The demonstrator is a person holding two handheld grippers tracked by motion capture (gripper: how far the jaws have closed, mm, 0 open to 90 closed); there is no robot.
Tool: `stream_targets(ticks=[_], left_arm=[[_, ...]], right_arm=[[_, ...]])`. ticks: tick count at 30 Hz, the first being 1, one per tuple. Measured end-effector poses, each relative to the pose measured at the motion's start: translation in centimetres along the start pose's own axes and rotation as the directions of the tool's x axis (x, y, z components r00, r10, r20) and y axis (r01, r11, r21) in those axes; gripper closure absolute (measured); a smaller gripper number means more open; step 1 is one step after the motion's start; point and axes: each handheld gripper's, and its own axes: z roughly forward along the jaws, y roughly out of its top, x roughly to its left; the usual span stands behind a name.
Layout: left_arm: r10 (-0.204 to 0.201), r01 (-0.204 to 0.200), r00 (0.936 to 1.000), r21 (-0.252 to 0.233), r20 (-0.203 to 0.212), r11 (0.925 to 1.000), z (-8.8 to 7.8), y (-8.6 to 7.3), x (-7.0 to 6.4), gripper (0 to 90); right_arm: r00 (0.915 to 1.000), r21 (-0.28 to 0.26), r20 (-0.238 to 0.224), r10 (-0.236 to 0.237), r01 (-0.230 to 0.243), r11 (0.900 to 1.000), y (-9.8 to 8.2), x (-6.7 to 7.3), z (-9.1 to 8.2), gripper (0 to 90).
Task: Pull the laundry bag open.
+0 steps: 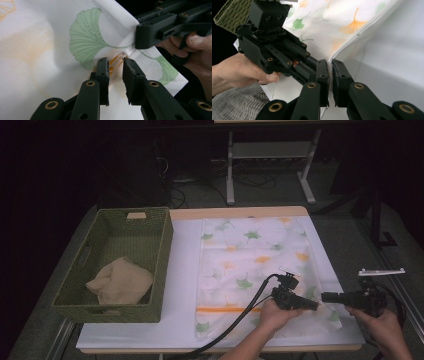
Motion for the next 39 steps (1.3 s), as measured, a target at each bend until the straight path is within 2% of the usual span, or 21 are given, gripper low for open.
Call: stream_targets(ticks=[4,8,10,11,15,16,18,21,25,28,32,37,39], left_arm=[[0.002,-0.002,1.0,0.009,-0.001,1.0,0.11,-0.11,-0.05,81.8],[0.017,-0.017,0.9997,0.01,-0.019,0.9998,0.01,-0.11,-0.16,89.6],[0.014,-0.014,0.9998,0.008,-0.014,0.9999,0.01,-0.1,-0.18,89.8],[0.004,-0.004,0.9999,0.005,0.011,1.0,0.11,-0.13,-0.24,89.9],[0.005,-0.005,0.9999,0.001,0.015,1.0,0.26,-0.22,-0.42,89.8],[0.035,-0.035,0.9985,-0.001,-0.041,0.9994,0.26,-0.31,-0.55,85.5],[0.026,-0.026,0.9982,-0.015,-0.054,0.9995,0.04,-0.2,-0.39,80.0],[0.025,-0.026,0.999,-0.02,-0.036,0.9995,-0.01,-0.08,-0.4,76.6],[0.011,-0.011,0.9998,-0.022,-0.016,0.9997,0.14,-0.14,-0.43,80.7],[0.02,-0.02,0.9998,-0.021,-0.004,0.9996,0.22,-0.23,-0.52,85.4],[0.013,-0.012,0.9998,-0.021,0.017,0.9997,0.39,-0.26,-0.56,85.8],[-0.001,0.001,0.9999,-0.031,0.016,0.9995,0.57,-0.35,-0.57,77.8],[-0.004,0.004,0.9998,-0.029,0.018,0.9996,0.72,-0.43,-0.59,78.8]], right_arm=[[1.0,-0.002,-0.005,0.008,-0.008,1.0,-0.06,-0.16,-0.07,83.6],[0.9999,0.0,-0.003,0.012,-0.012,1.0,-0.16,-0.32,-0.13,83.6],[0.9999,0.002,-0.001,0.011,-0.011,1.0,-0.16,-0.28,-0.12,83.6],[0.9999,0.008,0.007,0.008,-0.008,1.0,-0.16,-0.26,-0.06,83.6],[1.0,0.011,0.007,0.007,-0.007,1.0,-0.18,-0.28,0.01,83.6],[1.0,0.008,0.007,0.006,-0.006,1.0,-0.19,-0.26,-0.05,83.6],[1.0,0.006,0.002,0.009,-0.009,1.0,-0.22,-0.26,-0.13,83.6],[0.9998,-0.007,-0.014,0.012,-0.012,1.0,-0.2,-0.18,-0.2,83.7],[0.9999,-0.008,-0.014,0.009,-0.009,1.0,-0.1,-0.09,-0.06,83.6],[0.9999,-0.006,-0.012,0.009,-0.009,1.0,-0.18,-0.19,-0.12,83.7],[0.9999,-0.004,-0.008,0.009,-0.009,1.0,-0.2,-0.19,-0.12,83.6],[1.0,-0.003,-0.005,0.008,-0.008,1.0,-0.22,-0.17,-0.11,83.6],[0.9999,-0.008,-0.009,0.012,-0.012,1.0,-0.22,-0.19,-0.13,83.6]])
